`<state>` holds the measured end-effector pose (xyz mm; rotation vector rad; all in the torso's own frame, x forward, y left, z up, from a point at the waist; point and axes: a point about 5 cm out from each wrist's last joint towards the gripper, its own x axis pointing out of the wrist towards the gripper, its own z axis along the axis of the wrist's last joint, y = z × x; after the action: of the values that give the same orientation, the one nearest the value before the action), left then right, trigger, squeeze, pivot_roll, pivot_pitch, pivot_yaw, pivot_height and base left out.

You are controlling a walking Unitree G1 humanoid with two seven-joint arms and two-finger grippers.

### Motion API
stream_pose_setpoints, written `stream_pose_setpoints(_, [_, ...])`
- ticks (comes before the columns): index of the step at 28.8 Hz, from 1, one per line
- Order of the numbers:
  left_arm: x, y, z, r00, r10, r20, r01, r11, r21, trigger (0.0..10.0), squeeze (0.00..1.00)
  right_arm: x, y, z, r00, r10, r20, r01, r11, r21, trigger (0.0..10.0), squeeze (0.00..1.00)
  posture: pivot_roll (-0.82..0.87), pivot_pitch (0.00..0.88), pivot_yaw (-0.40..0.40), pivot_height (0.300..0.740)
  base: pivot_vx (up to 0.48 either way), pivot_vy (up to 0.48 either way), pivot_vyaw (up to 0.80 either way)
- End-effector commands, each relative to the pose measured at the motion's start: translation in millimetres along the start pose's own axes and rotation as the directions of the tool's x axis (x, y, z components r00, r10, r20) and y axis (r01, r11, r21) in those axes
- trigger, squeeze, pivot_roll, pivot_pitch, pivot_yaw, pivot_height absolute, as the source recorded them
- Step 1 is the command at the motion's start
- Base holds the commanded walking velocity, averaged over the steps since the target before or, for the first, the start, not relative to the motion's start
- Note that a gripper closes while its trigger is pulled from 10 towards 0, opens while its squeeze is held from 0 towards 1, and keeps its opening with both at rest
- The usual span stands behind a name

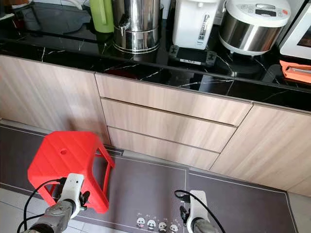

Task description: Kitchen organization

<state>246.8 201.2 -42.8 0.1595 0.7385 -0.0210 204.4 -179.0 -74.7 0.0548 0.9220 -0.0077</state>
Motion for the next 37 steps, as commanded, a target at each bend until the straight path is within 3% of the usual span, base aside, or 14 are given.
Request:
stream_pose_setpoints(1, [-1.2, -1.8, -6.0, 1.0, 0.003, -0.016, -0.003, 1.0, -0.005, 10.0, 0.0, 0.5, -5.2, 9.8, 0.999, -0.011, 0.031, 0.011, 1.0, -0.003, 10.0, 0.0, 0.16, 0.0, -0.061, 0.74, 0.0, 0.0, 0.0])
stream_pose_setpoints(8, [-3.6, -0.8, -15.5, 0.999, 0.038, -0.037, -0.04, 0.996, -0.075, 10.0, 0.0, -0.1, -20.5, 19.1, 0.995, -0.096, 0.038, 0.093, 0.992, 0.084, 10.0, 0.0, 0.16, 0.0, -0.088, 0.74, 0.0, 0.0, -0.3])
stream_pose_setpoints(21, [-5.4, -0.8, -21.2, 0.998, 0.038, -0.042, -0.041, 0.996, -0.085, 10.0, 0.0, -0.5, -22.0, 16.6, 0.993, -0.116, 0.031, 0.111, 0.986, 0.121, 10.0, 0.0, 0.16, 0.0, -0.082, 0.74, 0.0, 0.0, -0.7])
stream_pose_setpoints(33, [-5.1, -1.0, -20.0, 0.999, 0.036, -0.038, -0.039, 0.997, -0.07, 10.0, 0.0, -0.7, -21.6, 13.8, 0.992, -0.128, 0.02, 0.124, 0.982, 0.14, 10.0, 0.0, 0.15, 0.0, -0.077, 0.74, 0.0, 0.0, -0.7])
stream_pose_setpoints(37, [-4.9, -1.7, -18.7, 0.999, 0.042, -0.032, -0.042, 0.999, -0.006, 10.0, 0.0, -0.7, -21.8, 13.0, 0.991, -0.13, 0.016, 0.127, 0.982, 0.141, 10.0, 0.0, 0.14, 0.0, -0.077, 0.74, 0.0, -0.24, -0.71])
